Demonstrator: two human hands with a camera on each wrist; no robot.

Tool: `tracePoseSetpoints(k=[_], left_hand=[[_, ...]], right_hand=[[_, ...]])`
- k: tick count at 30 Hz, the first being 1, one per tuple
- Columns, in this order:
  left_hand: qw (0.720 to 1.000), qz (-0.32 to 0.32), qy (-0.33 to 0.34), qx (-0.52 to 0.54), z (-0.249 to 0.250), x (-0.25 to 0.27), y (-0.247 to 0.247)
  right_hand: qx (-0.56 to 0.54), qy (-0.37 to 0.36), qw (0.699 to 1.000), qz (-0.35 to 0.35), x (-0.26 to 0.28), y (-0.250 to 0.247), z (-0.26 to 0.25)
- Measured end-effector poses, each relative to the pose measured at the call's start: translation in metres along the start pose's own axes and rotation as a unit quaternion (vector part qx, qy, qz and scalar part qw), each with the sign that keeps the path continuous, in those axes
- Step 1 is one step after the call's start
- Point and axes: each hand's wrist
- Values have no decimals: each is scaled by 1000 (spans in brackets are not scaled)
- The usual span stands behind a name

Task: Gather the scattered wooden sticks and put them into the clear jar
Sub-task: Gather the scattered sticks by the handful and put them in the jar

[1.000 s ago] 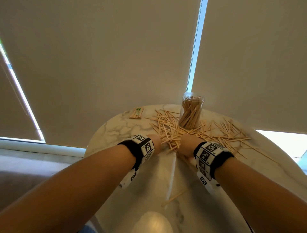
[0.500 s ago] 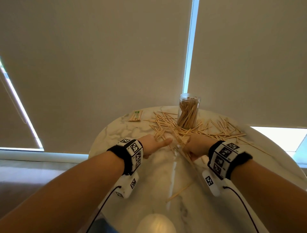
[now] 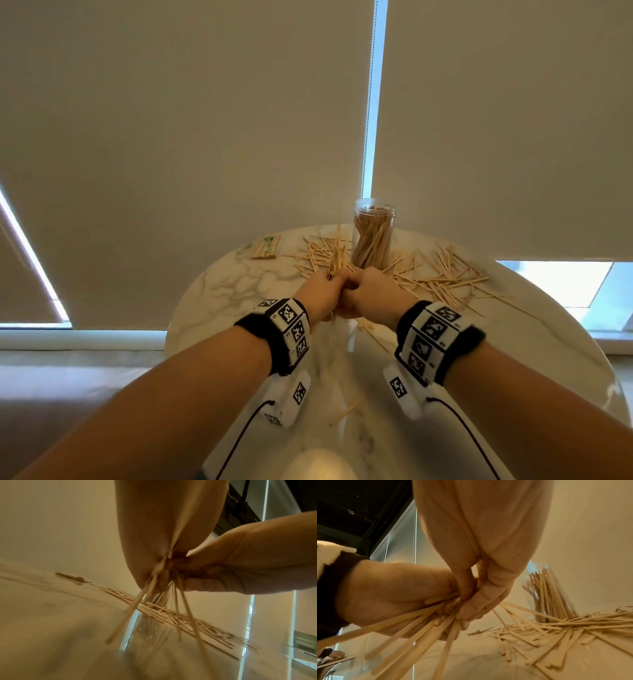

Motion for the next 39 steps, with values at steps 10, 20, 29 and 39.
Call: tracePoseSetpoints(k=[10,20,29,39], left_hand=[[998,-17,-10,61,-4,1,-22],[984,6,2,177,-2,-1,-5],[974,67,-7,216,-1,-1,-6],[937,44,42,344,20,6,-2]], right_hand=[[260,14,963,74,-16,-9,5],[213,-51,974,54,-12,9,-6],[177,-71,982,6,3,8,-16],[187,53,972,-129,8,16,-11]])
Point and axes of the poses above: each hand's wrist, its own x-axis away from the middle knuckle, its own y-axis out of the palm, z = x × y, and after that the axes turned 1 degree about -z, right-handed
